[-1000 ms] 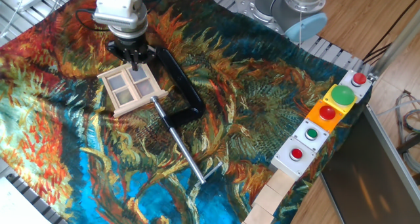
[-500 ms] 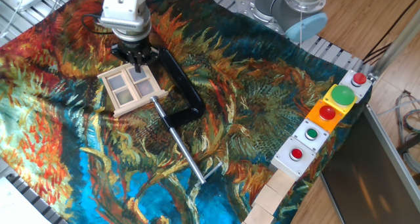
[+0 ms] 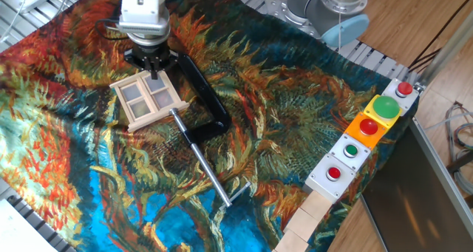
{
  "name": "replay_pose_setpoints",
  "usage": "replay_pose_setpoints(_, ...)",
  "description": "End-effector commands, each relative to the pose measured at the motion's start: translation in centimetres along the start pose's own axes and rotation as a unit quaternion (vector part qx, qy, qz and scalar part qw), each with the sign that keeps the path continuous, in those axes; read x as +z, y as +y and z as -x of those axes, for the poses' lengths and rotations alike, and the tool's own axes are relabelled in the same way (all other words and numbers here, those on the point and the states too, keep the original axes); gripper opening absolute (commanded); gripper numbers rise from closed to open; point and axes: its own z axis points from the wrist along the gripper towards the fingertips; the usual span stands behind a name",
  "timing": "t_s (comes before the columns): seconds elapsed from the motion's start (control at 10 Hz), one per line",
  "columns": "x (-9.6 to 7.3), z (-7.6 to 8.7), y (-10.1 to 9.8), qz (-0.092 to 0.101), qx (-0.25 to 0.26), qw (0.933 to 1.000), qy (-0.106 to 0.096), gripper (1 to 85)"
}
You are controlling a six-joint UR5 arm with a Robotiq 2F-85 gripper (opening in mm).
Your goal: Open a sliding window
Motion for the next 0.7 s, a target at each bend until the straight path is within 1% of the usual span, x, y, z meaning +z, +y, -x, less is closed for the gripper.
replay_pose_setpoints(0.0, -0.1, 0.1, 0.0, 0.002, -0.022, 0.9997, -0.005, 1.3)
replay_pose_setpoints(0.1, 0.0, 0.2, -0.6, -0.009, -0.049, 0.9988, -0.005, 1.3)
replay_pose_setpoints(0.3, 0.7, 0.5, -0.9, -0.011, -0.082, 0.9966, 0.002, 1.3)
replay_pose_setpoints(0.4, 1.1, 0.9, -0.9, -0.009, -0.088, 0.9961, -0.001, 1.3)
replay_pose_setpoints(0.5, 1.3, 0.7, -1.0, -0.01, -0.106, 0.9943, 0.008, 1.3)
replay_pose_setpoints(0.6, 1.2, 0.7, -0.9, -0.01, -0.113, 0.9936, 0.007, 1.3)
